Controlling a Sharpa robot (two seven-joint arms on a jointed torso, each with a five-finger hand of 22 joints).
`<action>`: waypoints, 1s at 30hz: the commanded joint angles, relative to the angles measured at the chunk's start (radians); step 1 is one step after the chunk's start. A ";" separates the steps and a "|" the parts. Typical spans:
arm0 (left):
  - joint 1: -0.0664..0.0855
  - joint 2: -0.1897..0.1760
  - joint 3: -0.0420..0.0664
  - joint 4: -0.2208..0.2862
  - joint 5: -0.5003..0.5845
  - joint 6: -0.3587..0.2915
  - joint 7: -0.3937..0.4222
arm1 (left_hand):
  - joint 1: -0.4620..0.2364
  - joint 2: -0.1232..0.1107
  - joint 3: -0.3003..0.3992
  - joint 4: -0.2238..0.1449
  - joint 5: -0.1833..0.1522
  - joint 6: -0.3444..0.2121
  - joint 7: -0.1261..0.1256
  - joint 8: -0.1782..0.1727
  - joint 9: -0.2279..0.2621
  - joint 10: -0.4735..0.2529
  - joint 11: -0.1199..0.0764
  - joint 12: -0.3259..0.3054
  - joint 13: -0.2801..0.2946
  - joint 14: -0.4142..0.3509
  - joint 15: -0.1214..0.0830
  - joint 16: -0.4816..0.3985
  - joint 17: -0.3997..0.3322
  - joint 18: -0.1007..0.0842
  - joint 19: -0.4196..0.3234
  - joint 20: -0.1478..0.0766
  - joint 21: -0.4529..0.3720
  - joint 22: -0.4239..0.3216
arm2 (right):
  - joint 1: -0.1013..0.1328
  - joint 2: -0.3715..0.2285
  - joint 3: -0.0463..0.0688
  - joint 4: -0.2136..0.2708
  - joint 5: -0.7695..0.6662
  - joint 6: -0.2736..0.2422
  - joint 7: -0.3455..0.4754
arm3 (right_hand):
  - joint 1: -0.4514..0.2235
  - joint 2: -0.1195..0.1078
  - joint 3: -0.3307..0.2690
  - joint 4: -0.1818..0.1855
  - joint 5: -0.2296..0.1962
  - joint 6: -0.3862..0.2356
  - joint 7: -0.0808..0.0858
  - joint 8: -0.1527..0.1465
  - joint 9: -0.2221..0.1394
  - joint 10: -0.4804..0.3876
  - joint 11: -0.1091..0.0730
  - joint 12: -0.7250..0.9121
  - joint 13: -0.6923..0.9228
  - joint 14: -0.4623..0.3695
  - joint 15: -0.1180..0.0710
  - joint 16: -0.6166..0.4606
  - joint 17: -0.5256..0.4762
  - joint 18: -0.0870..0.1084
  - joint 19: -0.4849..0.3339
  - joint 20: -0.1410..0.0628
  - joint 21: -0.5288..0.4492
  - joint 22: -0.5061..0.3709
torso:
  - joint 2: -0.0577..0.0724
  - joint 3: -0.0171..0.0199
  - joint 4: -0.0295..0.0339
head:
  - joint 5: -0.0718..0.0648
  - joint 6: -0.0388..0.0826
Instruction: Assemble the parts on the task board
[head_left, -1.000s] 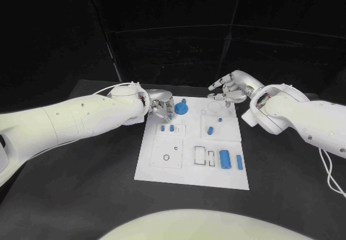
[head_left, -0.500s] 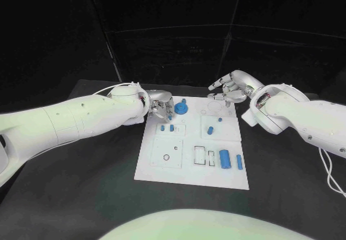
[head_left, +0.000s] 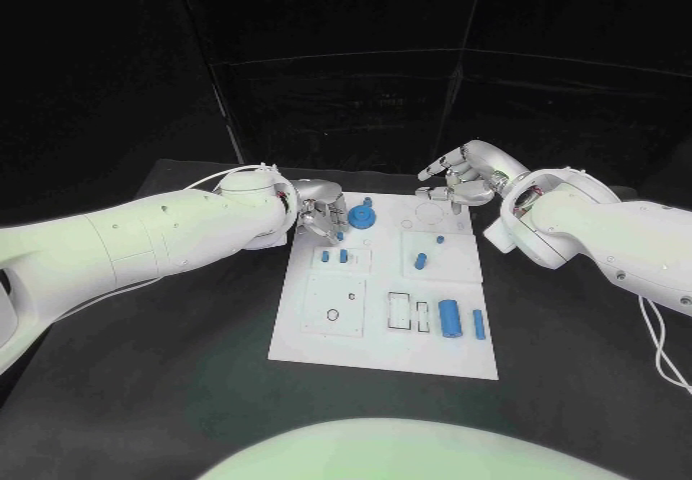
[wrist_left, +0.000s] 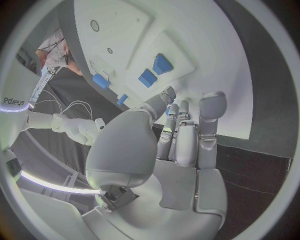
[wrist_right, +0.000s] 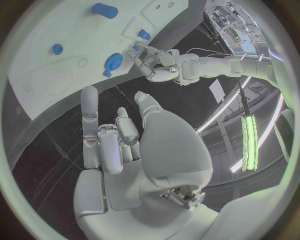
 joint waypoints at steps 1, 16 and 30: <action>0.001 -0.003 0.000 0.001 0.017 -0.002 -0.002 | -0.006 -0.005 -0.001 0.003 0.000 -0.003 0.001 -0.005 -0.001 -0.008 0.001 -0.003 0.000 0.021 0.009 -0.007 -0.003 -0.017 -0.005 0.006 -0.005 -0.003 | 0.002 -0.002 0.001 -0.001 0.002 0.000 0.007 | 0.005 0.008 -0.001 0.006 0.004 -0.005 0.001 0.004 -0.001 -0.005 -0.002 -0.001 0.001 0.047 -0.006 -0.005 -0.001 0.014 -0.006 0.000 -0.005 -0.001 | 0.000 -0.0006 0.0002 | -0.001 0.001; 0.011 -0.103 0.001 0.028 0.445 -0.139 0.142 | 0.004 0.006 0.015 -0.001 0.000 0.043 0.008 0.016 0.004 0.045 -0.003 0.020 0.009 -0.001 0.007 -0.044 -0.071 0.003 -0.037 0.008 -0.095 -0.087 | 0.002 -0.041 0.000 -0.036 -0.215 0.102 -0.003 | 0.142 -0.012 0.140 -0.043 -0.102 0.075 -0.007 0.031 0.000 -0.291 -0.007 -0.673 -0.666 0.007 -0.015 -0.141 -0.199 0.012 -0.007 -0.012 -0.061 -0.040 | -0.002 0.0002 -0.0024 | -0.062 0.018; 0.012 -0.187 -0.001 0.098 1.188 -0.162 0.401 | -0.060 -0.002 -0.139 0.080 0.001 0.012 0.033 0.007 -0.003 -0.010 0.019 0.027 0.012 -0.170 0.030 -0.282 -0.437 0.026 -0.146 0.035 -0.294 -0.243 | -0.040 -0.046 0.000 -0.019 -0.571 0.101 -0.075 | 0.107 -0.063 0.232 -0.049 -0.136 0.116 -0.002 0.023 -0.002 -0.224 0.008 -0.979 -0.919 0.015 -0.003 -0.157 -0.204 0.013 0.002 -0.003 -0.056 -0.041 | 0.001 0.0006 -0.0072 | -0.093 0.034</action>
